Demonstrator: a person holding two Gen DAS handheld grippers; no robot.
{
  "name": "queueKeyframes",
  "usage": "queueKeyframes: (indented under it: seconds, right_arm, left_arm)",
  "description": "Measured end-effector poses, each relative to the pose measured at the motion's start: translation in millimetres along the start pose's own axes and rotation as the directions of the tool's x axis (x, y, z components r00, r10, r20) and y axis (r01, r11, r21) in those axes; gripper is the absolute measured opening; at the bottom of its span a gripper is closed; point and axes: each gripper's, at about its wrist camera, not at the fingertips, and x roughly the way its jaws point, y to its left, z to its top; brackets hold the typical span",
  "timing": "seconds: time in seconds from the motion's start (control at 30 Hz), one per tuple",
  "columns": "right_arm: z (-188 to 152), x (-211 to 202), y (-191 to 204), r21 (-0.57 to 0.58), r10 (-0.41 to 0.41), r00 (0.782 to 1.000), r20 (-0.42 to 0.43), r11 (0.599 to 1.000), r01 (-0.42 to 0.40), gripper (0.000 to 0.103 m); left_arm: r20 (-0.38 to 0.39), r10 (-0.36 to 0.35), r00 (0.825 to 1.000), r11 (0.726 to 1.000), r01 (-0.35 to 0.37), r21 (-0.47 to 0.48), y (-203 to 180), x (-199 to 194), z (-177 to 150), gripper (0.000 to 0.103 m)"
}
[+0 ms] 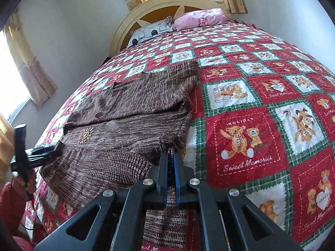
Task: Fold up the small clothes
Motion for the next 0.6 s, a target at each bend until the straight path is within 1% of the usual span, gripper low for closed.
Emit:
queueKeyframes:
  seconds: [0.03, 0.07, 0.13, 0.23, 0.27, 0.3, 0.33, 0.4, 0.43, 0.5, 0.6]
  right_arm:
    - [1, -2, -1, 0.011, 0.011, 1.0, 0.004, 1.0, -0.011, 0.005]
    - [2, -4, -3, 0.027, 0.019, 1.0, 0.008, 0.999, -0.019, 0.005]
    - [5, -9, -6, 0.065, 0.029, 0.999, 0.022, 0.997, -0.03, 0.008]
    - [7, -24, -16, 0.124, 0.044, 0.996, 0.082, 0.991, -0.054, 0.008]
    - [7, -30, -19, 0.139, 0.042, 0.994, 0.096, 0.989, -0.056, 0.01]
    - [7, -34, -22, 0.149, 0.038, 0.994, 0.102, 0.987, -0.053, 0.019]
    - [6, -38, -24, 0.152, 0.035, 0.994, 0.105, 0.987, -0.051, 0.038]
    - [3, -46, -24, 0.143, 0.022, 0.991, 0.129, 0.989, -0.041, 0.059]
    - [1, -48, -22, 0.131, 0.021, 0.99, 0.139, 0.991, -0.04, 0.06]
    - [1, -45, -15, 0.082, 0.025, 0.992, 0.124, 0.996, -0.035, 0.06]
    - [2, -31, 2, -0.024, 0.017, 0.995, 0.094, 1.0, -0.015, 0.06]
  left_arm:
    - [0.009, -0.013, 1.0, 1.0, 0.013, -0.026, 3, -3, -1, 0.024]
    - [0.011, -0.018, 1.0, 0.999, 0.018, -0.043, 5, -4, -2, 0.018]
    - [0.024, -0.045, 0.999, 0.994, 0.047, -0.093, 14, -6, -4, 0.015]
    - [0.042, -0.071, 0.997, 0.985, 0.077, -0.157, 21, -6, -8, 0.014]
    - [0.047, -0.074, 0.996, 0.983, 0.08, -0.165, 22, -7, -9, 0.014]
    - [0.052, -0.072, 0.996, 0.983, 0.08, -0.167, 21, -7, -11, 0.015]
    - [0.055, -0.065, 0.996, 0.984, 0.073, -0.165, 20, -7, -11, 0.017]
    - [0.055, -0.06, 0.997, 0.985, 0.068, -0.16, 17, -3, -9, 0.022]
    - [0.055, -0.07, 0.996, 0.984, 0.078, -0.162, 16, -3, -8, 0.028]
    - [0.057, -0.089, 0.994, 0.98, 0.097, -0.174, 16, 0, -5, 0.035]
    - [0.061, -0.095, 0.994, 0.979, 0.104, -0.177, 13, 2, -2, 0.044]
